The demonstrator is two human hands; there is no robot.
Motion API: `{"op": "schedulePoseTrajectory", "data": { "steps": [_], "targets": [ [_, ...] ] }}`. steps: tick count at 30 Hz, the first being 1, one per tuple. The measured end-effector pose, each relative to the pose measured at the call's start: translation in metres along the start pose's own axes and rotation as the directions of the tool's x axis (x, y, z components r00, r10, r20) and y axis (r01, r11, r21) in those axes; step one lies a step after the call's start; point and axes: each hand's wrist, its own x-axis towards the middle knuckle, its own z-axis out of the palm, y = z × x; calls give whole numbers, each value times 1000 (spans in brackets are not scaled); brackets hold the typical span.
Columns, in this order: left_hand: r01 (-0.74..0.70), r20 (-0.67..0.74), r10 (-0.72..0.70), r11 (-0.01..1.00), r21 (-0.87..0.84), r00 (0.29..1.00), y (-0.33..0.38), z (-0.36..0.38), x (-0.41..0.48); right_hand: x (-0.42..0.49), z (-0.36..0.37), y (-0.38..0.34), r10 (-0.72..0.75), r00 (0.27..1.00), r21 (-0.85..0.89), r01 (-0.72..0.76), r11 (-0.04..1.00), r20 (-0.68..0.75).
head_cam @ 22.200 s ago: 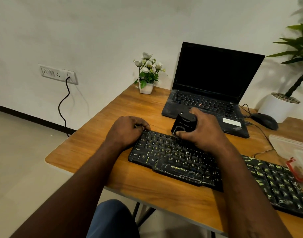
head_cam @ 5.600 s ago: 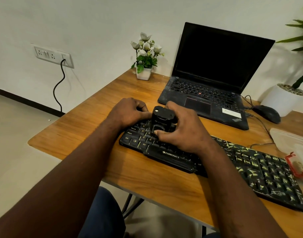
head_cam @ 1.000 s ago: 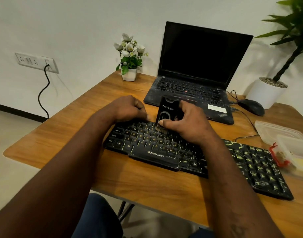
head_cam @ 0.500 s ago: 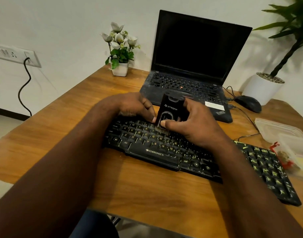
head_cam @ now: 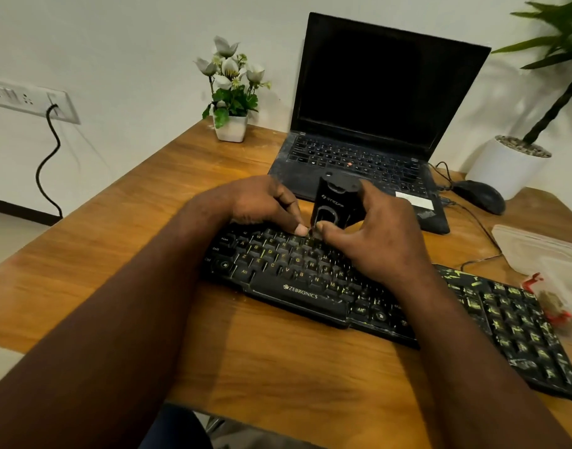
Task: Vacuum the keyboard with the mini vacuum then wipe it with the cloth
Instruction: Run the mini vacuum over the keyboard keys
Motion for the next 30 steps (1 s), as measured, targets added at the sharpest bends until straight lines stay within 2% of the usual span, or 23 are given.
{"op": "schedulePoseTrajectory", "data": {
  "steps": [2,6,10,12,14,18,20,26,30],
  "targets": [
    [1,-16,-1,1000,-3,1000,1,1,-1,-3,-3,2,1,1000,48,-1,999,-3],
    [7,-33,-6,1000,24,999,2,0,-1,-12,-2,-4,-112,973,233,63,971,204],
    [-7,-25,8,1000,20,1000,1,1,-2,-2,-1,1,-33,997,59,29,998,69],
    [4,-30,-4,1000,-2,1000,0,2,-4,-2,-3,4,-19,1000,45,18,999,17],
    [-13,-18,13,1000,10,1000,-1,1,-4,-6,-5,4,-38,998,114,33,993,43],
    [-10,-42,11,999,37,999,0,0,-4,-13,-7,-6,-116,973,292,54,955,198],
    [8,-60,-4,997,72,998,0,-1,-3,-13,-3,-7,-138,961,315,57,947,240],
    [-26,7,26,999,20,1000,-3,-2,-4,-5,-3,5,-52,999,83,51,995,15],
    [-24,6,24,999,33,1000,-3,-2,-2,-10,-1,0,-114,988,210,92,973,100]
  ]
}}
